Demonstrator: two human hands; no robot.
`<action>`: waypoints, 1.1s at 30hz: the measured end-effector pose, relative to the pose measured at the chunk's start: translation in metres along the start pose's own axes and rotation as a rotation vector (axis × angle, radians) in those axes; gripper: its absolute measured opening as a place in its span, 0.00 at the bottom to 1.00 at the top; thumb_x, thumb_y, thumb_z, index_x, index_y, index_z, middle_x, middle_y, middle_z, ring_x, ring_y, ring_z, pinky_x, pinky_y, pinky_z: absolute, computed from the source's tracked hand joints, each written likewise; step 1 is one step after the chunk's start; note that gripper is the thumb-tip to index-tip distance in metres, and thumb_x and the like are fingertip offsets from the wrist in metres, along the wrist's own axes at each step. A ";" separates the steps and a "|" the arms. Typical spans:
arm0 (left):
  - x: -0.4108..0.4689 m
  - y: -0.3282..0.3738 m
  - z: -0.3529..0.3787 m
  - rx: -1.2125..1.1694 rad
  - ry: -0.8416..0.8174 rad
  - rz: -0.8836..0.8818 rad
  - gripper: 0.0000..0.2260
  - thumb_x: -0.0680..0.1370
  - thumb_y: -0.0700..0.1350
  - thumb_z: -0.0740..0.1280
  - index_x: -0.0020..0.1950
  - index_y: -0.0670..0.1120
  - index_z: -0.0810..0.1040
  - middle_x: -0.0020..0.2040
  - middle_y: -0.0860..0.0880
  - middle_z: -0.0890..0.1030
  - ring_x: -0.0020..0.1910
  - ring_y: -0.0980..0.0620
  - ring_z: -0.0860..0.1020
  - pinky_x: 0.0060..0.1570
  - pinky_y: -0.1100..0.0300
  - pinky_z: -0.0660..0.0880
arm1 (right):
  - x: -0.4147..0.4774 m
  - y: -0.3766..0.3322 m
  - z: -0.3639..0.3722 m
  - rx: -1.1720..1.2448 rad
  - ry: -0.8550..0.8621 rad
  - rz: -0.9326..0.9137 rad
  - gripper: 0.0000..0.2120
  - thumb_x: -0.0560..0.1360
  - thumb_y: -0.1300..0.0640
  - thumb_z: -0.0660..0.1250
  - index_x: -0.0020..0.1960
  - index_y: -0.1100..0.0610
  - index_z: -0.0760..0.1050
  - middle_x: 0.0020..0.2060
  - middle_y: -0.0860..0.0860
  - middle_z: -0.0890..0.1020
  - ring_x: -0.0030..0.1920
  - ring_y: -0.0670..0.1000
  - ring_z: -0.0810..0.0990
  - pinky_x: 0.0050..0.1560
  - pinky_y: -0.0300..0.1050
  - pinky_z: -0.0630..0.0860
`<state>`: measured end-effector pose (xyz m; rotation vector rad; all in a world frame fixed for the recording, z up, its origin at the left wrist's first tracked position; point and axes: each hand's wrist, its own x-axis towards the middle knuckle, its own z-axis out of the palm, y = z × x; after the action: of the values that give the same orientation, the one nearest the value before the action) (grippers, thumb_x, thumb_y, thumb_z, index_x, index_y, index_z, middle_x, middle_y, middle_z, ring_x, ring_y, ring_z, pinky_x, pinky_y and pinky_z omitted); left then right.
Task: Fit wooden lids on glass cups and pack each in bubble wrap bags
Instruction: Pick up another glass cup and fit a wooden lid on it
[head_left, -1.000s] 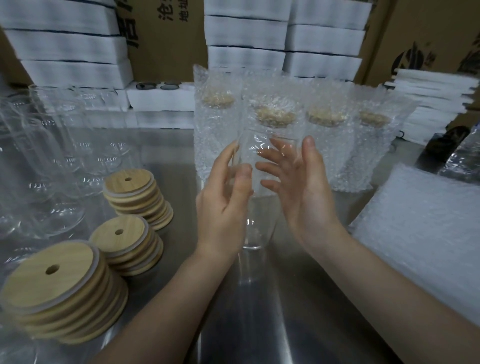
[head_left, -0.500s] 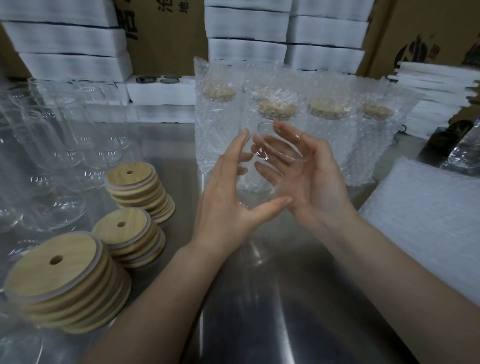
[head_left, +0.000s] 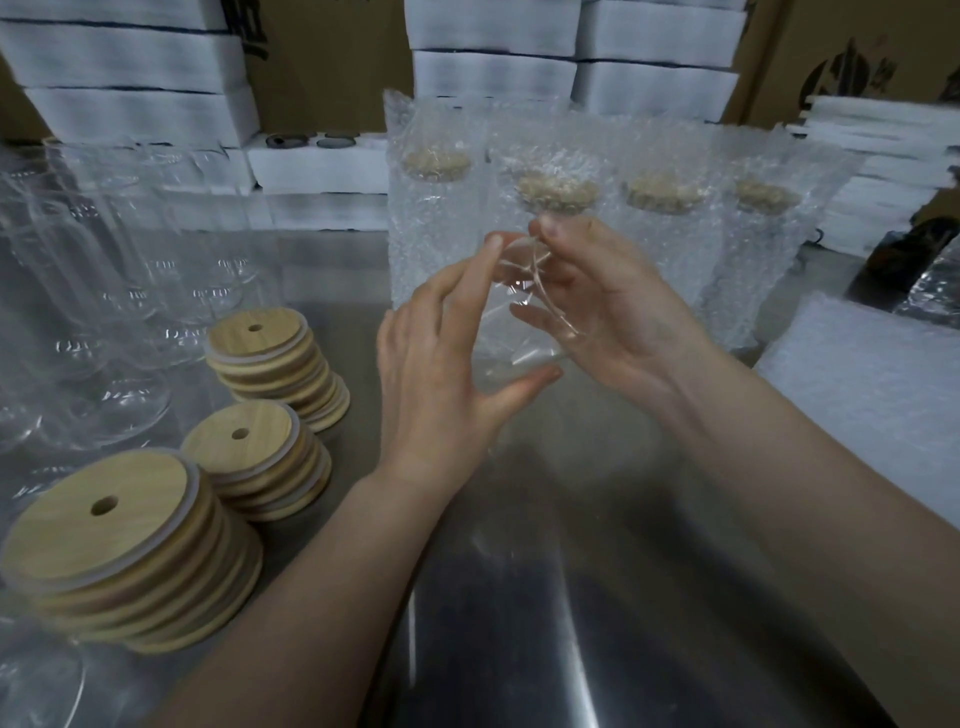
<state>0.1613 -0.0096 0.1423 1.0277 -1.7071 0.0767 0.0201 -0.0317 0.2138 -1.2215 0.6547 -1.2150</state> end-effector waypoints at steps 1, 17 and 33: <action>0.000 0.000 0.000 0.007 0.008 -0.015 0.41 0.70 0.57 0.75 0.74 0.56 0.54 0.71 0.48 0.72 0.68 0.49 0.72 0.64 0.41 0.69 | 0.000 0.001 0.001 -0.019 0.000 -0.011 0.07 0.69 0.52 0.72 0.44 0.51 0.75 0.46 0.52 0.82 0.51 0.51 0.82 0.49 0.42 0.77; -0.002 -0.004 0.002 -0.212 0.123 -0.130 0.41 0.70 0.59 0.74 0.77 0.55 0.54 0.69 0.70 0.62 0.69 0.59 0.69 0.69 0.53 0.68 | -0.015 0.012 0.004 -0.132 -0.109 -0.172 0.27 0.70 0.61 0.70 0.68 0.54 0.70 0.62 0.57 0.77 0.68 0.53 0.75 0.62 0.43 0.74; -0.003 -0.001 0.002 -0.367 0.005 -0.241 0.43 0.69 0.57 0.75 0.77 0.45 0.58 0.72 0.48 0.68 0.71 0.57 0.67 0.70 0.63 0.66 | -0.005 0.011 -0.021 0.073 -0.098 -0.083 0.10 0.79 0.54 0.63 0.56 0.53 0.81 0.57 0.54 0.84 0.63 0.55 0.80 0.64 0.50 0.75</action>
<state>0.1604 -0.0091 0.1385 0.9437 -1.5089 -0.3759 0.0037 -0.0349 0.1965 -1.2484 0.4873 -1.2294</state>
